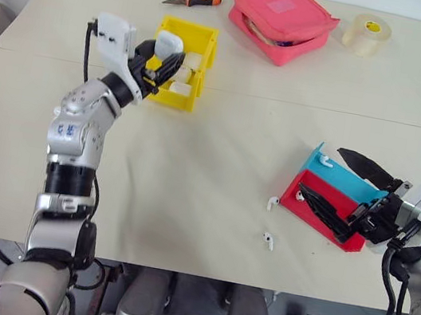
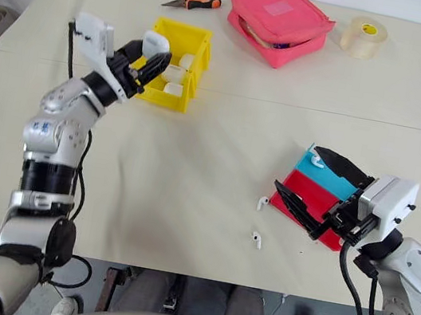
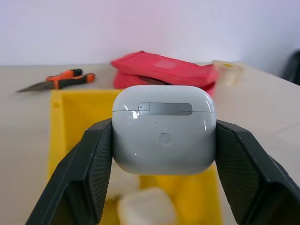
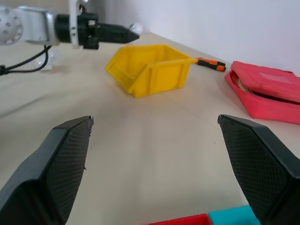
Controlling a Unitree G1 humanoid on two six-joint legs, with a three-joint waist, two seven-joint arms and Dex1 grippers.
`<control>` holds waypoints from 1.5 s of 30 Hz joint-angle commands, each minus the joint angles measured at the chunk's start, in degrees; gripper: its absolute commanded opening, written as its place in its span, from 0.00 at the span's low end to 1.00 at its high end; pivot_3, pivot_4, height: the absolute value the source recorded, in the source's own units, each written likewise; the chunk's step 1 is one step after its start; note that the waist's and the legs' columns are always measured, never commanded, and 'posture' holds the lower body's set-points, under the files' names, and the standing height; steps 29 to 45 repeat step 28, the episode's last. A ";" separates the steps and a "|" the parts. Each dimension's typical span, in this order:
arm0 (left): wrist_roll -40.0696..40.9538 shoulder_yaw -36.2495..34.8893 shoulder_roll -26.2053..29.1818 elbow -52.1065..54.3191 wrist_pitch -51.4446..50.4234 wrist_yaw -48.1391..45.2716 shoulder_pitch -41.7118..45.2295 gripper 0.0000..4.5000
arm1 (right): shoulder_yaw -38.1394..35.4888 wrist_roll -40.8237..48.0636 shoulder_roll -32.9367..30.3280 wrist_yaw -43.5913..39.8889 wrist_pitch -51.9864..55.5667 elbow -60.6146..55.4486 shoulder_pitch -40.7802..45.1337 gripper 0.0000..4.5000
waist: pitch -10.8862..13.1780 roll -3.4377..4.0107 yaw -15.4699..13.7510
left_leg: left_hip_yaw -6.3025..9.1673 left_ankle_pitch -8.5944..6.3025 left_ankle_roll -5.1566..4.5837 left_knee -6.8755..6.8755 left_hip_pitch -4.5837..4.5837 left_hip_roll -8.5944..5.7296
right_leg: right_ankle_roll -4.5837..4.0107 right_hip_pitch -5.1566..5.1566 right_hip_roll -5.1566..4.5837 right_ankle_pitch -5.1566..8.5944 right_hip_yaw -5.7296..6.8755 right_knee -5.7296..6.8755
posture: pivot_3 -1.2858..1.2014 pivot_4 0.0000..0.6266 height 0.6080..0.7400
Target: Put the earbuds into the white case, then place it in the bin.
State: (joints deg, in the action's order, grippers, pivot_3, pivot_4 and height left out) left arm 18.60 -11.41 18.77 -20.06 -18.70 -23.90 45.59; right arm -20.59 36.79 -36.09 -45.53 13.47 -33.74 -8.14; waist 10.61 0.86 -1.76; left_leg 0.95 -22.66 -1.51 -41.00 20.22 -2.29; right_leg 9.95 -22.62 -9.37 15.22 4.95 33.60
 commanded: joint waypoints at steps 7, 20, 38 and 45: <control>-3.81 2.80 1.07 -13.16 1.83 -2.32 9.49 0.85 | 0.96 -0.72 1.78 0.49 -2.15 -0.75 0.16 1.00 | 0.04 -0.06 0.44 | -0.20 0.00 0.00 0.04 0.04 0.03 | 0.00 0.00 0.00 0.00 0.20 -0.02 | 0.52 0.24 1.00; 1.35 3.98 13.09 5.64 10.59 -30.62 -8.30 0.99 | -1.12 -0.97 1.55 -0.51 -3.71 0.72 -1.26 1.00 | 0.05 -0.07 0.93 | -0.07 0.01 0.05 0.05 0.02 0.12 | -0.03 -0.06 0.00 0.02 0.19 0.00 | 0.52 0.24 1.00; 2.83 3.51 18.03 17.31 12.85 -36.91 -22.23 0.99 | -2.71 -2.18 -2.50 -6.95 -5.83 5.91 -2.00 1.00 | 0.05 -0.07 0.27 | 0.04 0.00 0.03 -0.02 0.01 0.11 | -0.03 0.01 -0.03 0.02 0.15 0.00 | 0.52 0.24 1.00; 2.83 3.51 18.03 17.31 12.85 -36.91 -22.23 0.99 | -2.71 -2.18 -2.50 -6.95 -5.83 5.91 -2.00 1.00 | 0.05 -0.07 0.27 | 0.04 0.00 0.03 -0.02 0.01 0.11 | -0.03 0.01 -0.03 0.02 0.15 0.00 | 0.52 0.24 1.00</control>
